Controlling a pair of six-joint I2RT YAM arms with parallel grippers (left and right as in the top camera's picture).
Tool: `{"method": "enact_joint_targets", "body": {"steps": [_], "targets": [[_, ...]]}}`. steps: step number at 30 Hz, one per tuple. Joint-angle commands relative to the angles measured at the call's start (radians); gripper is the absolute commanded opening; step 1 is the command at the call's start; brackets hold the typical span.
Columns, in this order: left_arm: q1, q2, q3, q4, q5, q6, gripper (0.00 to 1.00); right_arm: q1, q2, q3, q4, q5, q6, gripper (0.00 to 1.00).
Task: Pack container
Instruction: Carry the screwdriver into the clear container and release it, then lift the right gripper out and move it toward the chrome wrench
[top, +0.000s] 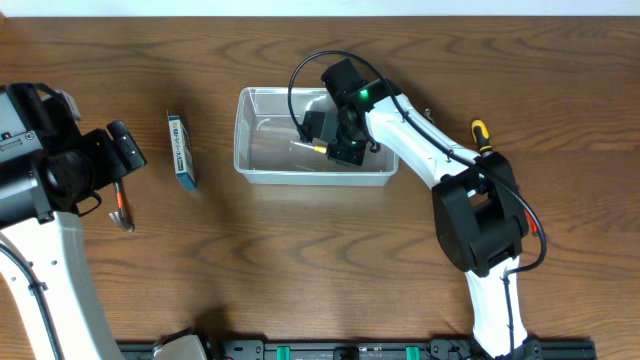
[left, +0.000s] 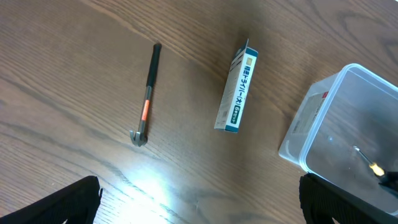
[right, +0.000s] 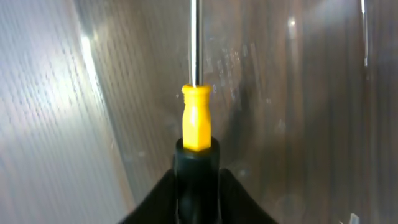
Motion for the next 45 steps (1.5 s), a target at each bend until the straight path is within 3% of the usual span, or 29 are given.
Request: {"method": "enact_joint_targets", "body": {"steps": [1, 4, 8, 10, 14, 16, 21, 25, 32, 45], "targets": [[0.005, -0.006, 0.022, -0.003, 0.005, 0.013, 0.98, -0.017, 0.007, 0.019, -0.01, -0.018, -0.013, 0.32], [0.005, -0.006, 0.022, -0.003, 0.006, 0.013, 0.98, -0.022, 0.007, 0.019, -0.024, -0.018, -0.013, 0.47], [0.005, -0.006, 0.022, -0.003, 0.006, 0.012, 0.98, -0.022, 0.007, 0.019, -0.029, -0.017, -0.013, 0.49], [0.005, -0.006, 0.022, -0.003, 0.006, 0.012, 0.98, -0.022, 0.007, 0.019, -0.024, -0.012, -0.009, 0.43], [0.005, -0.006, 0.022, -0.003, 0.006, 0.012, 0.98, -0.022, -0.002, 0.024, -0.001, 0.047, 0.086, 0.11], [0.005, -0.006, 0.022, -0.003, 0.006, 0.012, 0.98, -0.022, -0.005, 0.04, -0.002, 0.082, 0.13, 0.02], [0.005, -0.006, 0.022, -0.003, 0.005, 0.012, 0.98, -0.023, -0.015, 0.115, -0.016, 0.176, 0.329, 0.01], [0.005, -0.006, 0.022, -0.003, 0.006, 0.012, 0.98, -0.029, -0.026, 0.177, -0.064, 0.24, 0.575, 0.01], [0.005, -0.005, 0.022, -0.003, 0.005, 0.012, 0.98, -0.06, -0.029, 0.194, -0.182, 0.249, 0.887, 0.02], [0.005, -0.006, 0.022, -0.003, 0.006, 0.012, 0.98, -0.129, -0.029, 0.194, -0.298, 0.251, 1.062, 0.01]]}}
